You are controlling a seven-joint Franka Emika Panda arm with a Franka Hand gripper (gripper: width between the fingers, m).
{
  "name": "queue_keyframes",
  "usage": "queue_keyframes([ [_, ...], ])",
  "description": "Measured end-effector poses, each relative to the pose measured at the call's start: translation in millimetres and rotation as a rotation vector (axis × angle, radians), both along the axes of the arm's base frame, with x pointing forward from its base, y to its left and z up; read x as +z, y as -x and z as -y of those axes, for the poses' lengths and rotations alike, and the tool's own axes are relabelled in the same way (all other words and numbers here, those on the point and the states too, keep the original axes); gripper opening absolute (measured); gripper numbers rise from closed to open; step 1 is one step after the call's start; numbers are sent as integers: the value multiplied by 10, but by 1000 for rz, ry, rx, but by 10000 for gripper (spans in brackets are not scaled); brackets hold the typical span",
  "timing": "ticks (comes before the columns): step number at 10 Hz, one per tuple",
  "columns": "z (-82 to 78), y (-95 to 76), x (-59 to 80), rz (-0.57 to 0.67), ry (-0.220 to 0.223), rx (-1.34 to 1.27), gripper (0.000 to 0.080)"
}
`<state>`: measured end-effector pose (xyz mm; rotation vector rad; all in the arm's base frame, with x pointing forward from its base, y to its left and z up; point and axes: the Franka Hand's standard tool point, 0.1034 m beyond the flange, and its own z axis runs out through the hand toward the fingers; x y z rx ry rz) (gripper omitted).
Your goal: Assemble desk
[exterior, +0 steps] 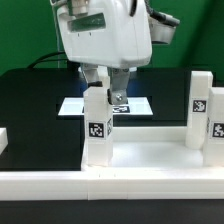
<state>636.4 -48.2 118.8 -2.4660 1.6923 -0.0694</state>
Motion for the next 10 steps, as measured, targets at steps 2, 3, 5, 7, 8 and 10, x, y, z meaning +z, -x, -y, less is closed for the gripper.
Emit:
queue_keyframes([
  [2, 9, 1, -4, 12, 17, 126, 649],
  [3, 21, 4, -11, 15, 31, 204, 649],
  [5, 40, -50, 6, 31, 77, 573, 649],
  [7, 41, -42, -3, 31, 80, 638, 649],
  [8, 41, -42, -3, 27, 77, 606, 524],
  [10, 48, -44, 0, 26, 75, 586, 388],
])
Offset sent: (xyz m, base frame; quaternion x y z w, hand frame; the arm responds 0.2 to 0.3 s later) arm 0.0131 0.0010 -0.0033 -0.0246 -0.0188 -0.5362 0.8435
